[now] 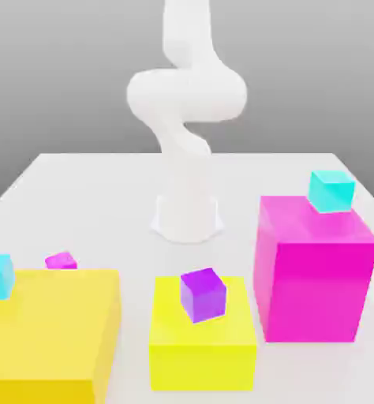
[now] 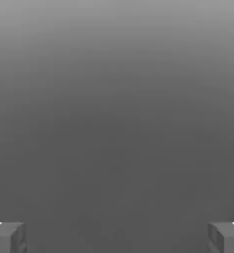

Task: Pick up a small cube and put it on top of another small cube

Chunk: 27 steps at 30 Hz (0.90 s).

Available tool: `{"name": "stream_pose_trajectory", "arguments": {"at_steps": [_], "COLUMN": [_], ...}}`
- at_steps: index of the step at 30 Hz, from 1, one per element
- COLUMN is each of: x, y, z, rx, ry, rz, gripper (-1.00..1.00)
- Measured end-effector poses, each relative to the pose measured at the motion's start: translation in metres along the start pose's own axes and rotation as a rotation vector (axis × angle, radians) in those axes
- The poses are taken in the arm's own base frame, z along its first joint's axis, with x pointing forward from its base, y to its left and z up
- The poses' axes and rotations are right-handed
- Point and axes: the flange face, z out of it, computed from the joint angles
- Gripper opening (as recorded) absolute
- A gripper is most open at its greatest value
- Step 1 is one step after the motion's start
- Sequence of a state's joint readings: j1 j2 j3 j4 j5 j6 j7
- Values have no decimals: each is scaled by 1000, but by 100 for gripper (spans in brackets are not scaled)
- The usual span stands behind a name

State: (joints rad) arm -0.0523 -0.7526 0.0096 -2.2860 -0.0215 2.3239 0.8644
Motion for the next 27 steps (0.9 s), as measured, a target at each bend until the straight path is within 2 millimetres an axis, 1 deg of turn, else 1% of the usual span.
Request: {"name": "stream_pose_trajectory", "arguments": {"at_steps": [3,7,11,15,18,21,24,27], "x": [15,31,41,44,41,33,19,0], "y": [22,66,123,190,243,297,350,401], "z": [42,100,152,195,221,241,255,264], "rx": [-84,-197,-305,-407,-479,-547,-611,-671], "ry": [26,57,90,132,170,212,258,309], "rz": [163,402,651,907,1102,1301,1501,1703], "gripper": [0,0,0,0,0,0,0,0]}}
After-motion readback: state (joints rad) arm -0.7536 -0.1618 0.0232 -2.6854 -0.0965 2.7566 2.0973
